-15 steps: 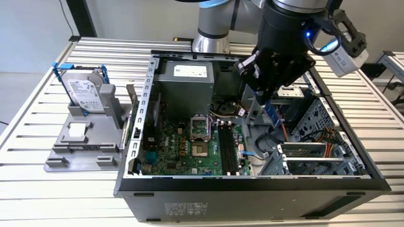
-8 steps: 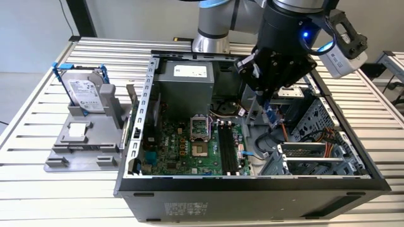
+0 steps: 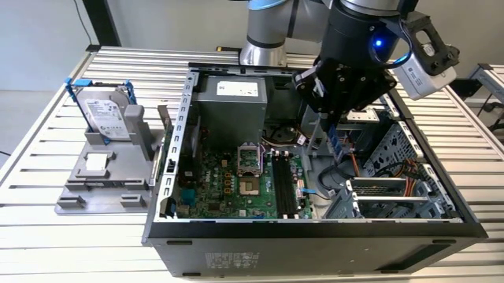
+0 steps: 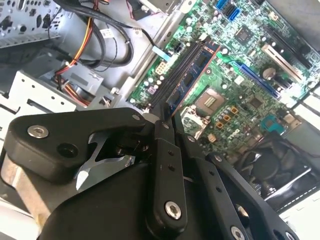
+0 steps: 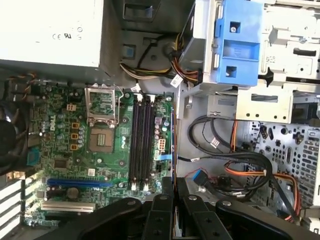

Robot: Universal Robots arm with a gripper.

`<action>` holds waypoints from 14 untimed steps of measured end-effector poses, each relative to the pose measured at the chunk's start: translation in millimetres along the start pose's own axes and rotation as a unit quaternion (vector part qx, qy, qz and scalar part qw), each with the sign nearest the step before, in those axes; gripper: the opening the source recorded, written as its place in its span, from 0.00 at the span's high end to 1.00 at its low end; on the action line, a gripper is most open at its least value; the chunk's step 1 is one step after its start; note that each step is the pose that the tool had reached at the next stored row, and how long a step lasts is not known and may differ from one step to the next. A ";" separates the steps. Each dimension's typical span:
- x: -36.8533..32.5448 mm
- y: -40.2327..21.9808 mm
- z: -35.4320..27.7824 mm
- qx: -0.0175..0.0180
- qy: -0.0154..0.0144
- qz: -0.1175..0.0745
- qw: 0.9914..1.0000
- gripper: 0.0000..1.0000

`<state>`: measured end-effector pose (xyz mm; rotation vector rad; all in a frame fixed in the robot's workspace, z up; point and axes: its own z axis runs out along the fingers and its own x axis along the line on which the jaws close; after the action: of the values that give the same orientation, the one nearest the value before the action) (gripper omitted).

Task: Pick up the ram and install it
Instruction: 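Insert the ram into the slot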

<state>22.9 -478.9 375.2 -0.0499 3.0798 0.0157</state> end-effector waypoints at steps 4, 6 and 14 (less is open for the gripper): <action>0.0 0.0 0.2 0.000 0.000 0.001 1.000 1.00; 0.1 0.0 0.3 0.000 0.012 0.002 1.000 1.00; 0.4 -0.1 10.6 0.000 0.028 0.034 0.999 1.00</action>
<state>23.2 -478.9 364.6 0.0565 3.1367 0.0167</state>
